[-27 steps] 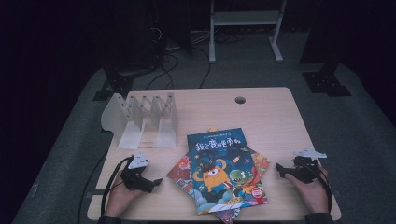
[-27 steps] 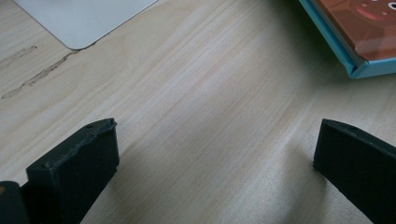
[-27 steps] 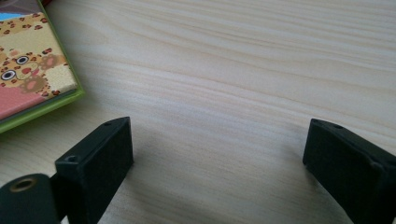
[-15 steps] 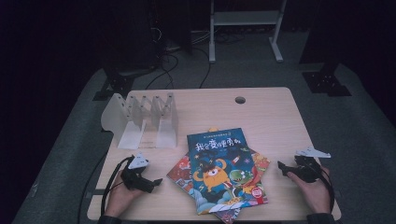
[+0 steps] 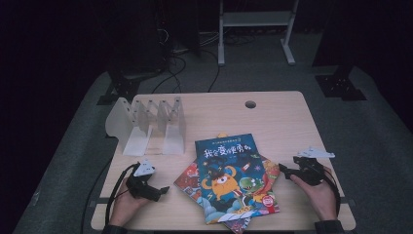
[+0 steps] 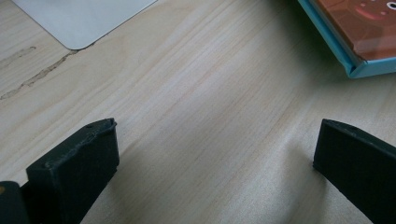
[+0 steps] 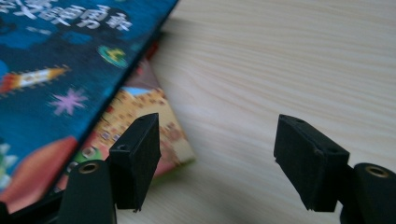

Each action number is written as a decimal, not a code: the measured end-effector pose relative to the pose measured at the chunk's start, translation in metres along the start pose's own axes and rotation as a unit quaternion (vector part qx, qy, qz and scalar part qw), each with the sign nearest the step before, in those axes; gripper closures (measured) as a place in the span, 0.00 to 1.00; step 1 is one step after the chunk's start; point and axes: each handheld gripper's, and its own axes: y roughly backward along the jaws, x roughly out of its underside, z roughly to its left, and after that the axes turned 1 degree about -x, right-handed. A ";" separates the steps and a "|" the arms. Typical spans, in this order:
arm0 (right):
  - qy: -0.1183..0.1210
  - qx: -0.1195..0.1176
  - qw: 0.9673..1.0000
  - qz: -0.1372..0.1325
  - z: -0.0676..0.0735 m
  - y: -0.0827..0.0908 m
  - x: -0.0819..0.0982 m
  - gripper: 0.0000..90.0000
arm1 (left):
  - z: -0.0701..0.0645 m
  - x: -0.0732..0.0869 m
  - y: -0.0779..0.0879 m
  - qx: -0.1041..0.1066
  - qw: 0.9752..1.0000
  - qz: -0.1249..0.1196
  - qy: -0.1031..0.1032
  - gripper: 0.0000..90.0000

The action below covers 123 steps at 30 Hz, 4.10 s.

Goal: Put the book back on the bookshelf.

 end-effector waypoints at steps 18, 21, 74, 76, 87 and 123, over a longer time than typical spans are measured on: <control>0.031 -0.060 0.998 0.006 0.041 -0.031 -0.037 0.35 | 0.000 0.000 0.000 0.002 1.000 0.000 -0.002 0.00; 0.033 -0.068 0.997 0.013 0.045 -0.037 -0.038 0.35 | 0.001 0.000 0.000 0.001 1.000 -0.001 -0.001 0.00; 0.112 -0.205 0.971 0.060 0.107 -0.090 -0.070 0.34 | 0.009 -0.076 -0.023 0.063 0.997 -0.043 -0.020 0.00; 0.113 -0.205 0.970 0.058 0.107 -0.090 -0.070 0.34 | 0.011 -0.075 -0.027 0.072 0.997 -0.036 -0.016 0.00; 0.128 -0.192 0.972 0.036 0.097 -0.067 -0.058 0.37 | 0.008 -0.076 -0.030 0.096 0.995 -0.033 -0.014 0.00; 0.131 -0.148 0.980 0.017 0.073 0.038 0.040 0.23 | 0.005 -0.077 -0.028 0.092 0.995 -0.022 -0.015 0.00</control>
